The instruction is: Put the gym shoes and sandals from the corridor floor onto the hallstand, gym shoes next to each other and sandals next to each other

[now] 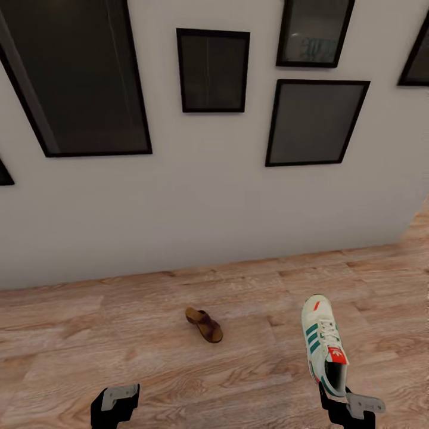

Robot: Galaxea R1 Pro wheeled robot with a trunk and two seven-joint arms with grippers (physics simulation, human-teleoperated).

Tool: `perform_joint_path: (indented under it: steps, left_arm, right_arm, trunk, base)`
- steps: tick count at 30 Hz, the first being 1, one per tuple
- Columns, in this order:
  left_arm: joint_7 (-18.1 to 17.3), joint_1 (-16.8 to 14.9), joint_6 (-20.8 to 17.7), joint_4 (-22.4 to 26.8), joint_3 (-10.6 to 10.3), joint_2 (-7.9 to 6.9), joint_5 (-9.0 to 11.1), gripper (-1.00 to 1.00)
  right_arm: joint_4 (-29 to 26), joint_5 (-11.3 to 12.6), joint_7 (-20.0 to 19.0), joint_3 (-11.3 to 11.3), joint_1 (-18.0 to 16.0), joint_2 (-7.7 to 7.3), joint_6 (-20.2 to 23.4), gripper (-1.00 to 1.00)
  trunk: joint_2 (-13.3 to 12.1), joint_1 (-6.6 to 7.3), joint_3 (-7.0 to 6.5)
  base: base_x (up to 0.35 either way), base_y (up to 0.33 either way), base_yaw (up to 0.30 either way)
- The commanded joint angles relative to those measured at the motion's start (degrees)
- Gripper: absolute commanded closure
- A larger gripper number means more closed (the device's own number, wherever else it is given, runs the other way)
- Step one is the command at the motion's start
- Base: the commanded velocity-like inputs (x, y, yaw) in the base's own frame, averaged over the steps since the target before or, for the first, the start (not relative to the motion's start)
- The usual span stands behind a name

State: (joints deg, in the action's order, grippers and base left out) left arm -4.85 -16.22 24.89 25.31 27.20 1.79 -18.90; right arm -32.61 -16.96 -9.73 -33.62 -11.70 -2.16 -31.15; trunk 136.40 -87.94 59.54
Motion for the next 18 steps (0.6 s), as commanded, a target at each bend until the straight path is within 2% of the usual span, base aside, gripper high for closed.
perform_joint_path:
  steps: [1,18]
  left_arm:
    - [-0.51,-0.04,0.15,0.00,0.48,0.06,-0.17,-1.00]
    - [-0.51,-0.04,0.15,0.01,0.48,0.06,-0.18,-1.00]
  right_arm:
    - [0.00,-0.27,-0.55,-0.48,-0.08,0.05,-0.22,1.00]
    - [0.00,-0.27,-0.55,-0.48,-0.08,0.05,-0.22,1.00]
  trunk:
    - [0.02,0.00,0.05]
    - [0.02,0.00,0.05]
  base:
    - [0.071,0.309,-0.268]
    - [0.080,0.310,-0.268]
